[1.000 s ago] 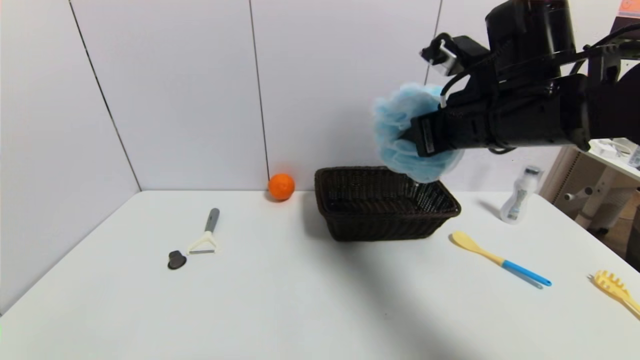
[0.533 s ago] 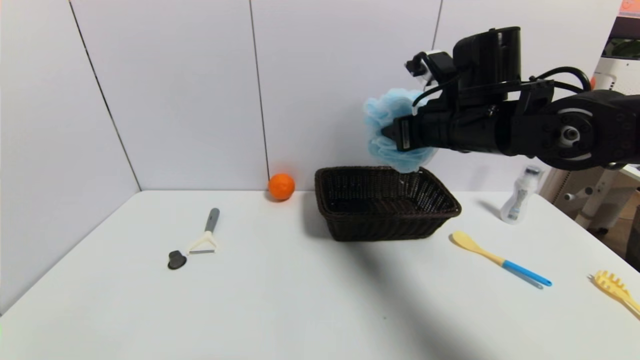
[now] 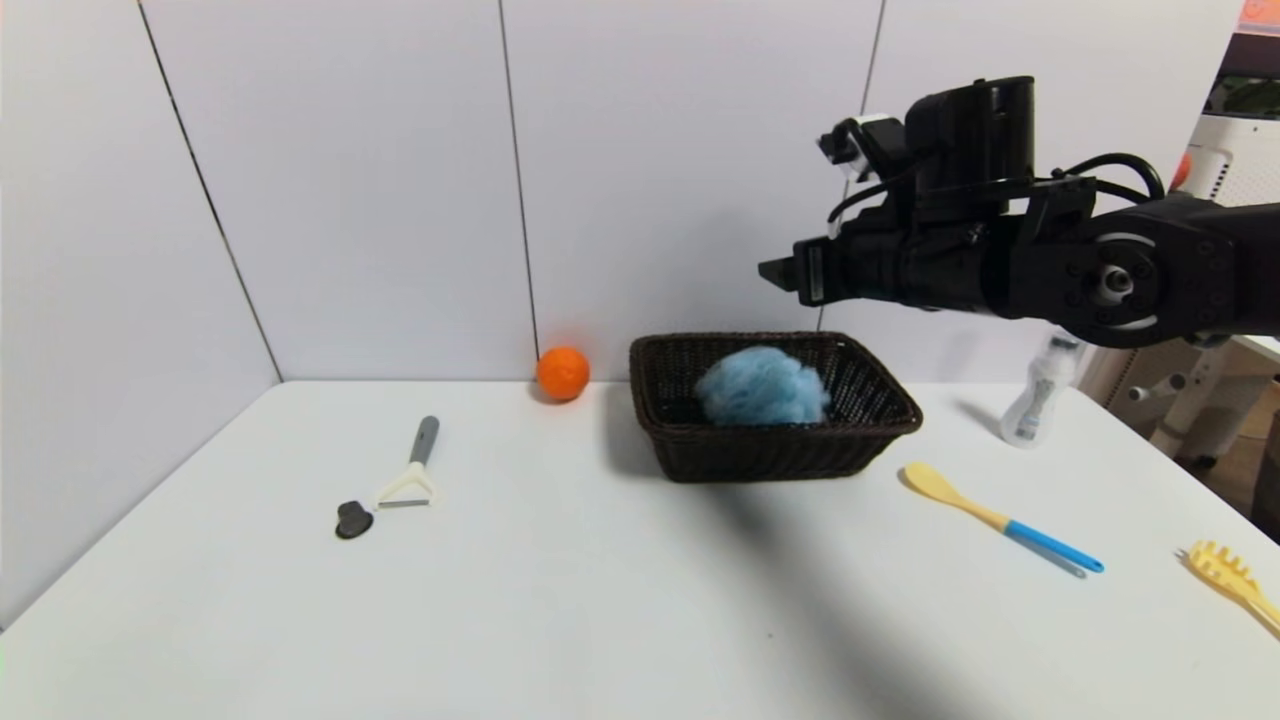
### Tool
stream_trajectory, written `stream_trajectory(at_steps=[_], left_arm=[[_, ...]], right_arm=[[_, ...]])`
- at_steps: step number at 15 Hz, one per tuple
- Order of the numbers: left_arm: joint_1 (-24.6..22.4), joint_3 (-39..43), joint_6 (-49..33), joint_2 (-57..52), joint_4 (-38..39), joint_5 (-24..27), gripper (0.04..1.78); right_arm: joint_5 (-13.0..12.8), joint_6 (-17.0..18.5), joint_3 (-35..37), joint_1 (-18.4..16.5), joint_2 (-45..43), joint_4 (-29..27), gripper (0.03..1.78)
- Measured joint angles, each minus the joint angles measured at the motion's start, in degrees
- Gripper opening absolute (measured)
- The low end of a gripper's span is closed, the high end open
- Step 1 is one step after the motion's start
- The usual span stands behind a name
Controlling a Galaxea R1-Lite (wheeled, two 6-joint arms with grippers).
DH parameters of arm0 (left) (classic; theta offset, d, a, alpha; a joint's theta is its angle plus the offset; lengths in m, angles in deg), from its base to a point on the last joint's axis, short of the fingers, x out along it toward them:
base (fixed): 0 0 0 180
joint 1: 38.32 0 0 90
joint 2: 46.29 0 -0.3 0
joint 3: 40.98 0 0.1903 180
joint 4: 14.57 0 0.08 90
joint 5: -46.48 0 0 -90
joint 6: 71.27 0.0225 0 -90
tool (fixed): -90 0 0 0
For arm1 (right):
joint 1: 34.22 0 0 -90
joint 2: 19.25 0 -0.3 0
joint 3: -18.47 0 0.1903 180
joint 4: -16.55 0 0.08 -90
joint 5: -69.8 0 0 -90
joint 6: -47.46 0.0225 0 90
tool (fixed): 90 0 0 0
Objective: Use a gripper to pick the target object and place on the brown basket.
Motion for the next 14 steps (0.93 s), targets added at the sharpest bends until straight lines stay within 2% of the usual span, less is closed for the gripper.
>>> stream_trajectory(at_steps=[7, 10, 14], left_arm=[[0.0, 0.0, 0.02, 0.0, 0.0, 0.0, 1.69], [0.0, 0.0, 0.0, 0.0, 0.02, -0.02, 1.69], [0.0, 0.0, 0.0, -0.02, 0.0, 0.0, 1.69]], right_arm=[[0.05, 0.33, 2.18, -0.76, -4.17, -3.41, 1.62], [0.16, 2.28, 8.72, -1.99, -11.95, -8.92, 1.65], [1.02, 5.8, 22.1, -5.24, -29.72, -21.65, 1.67]])
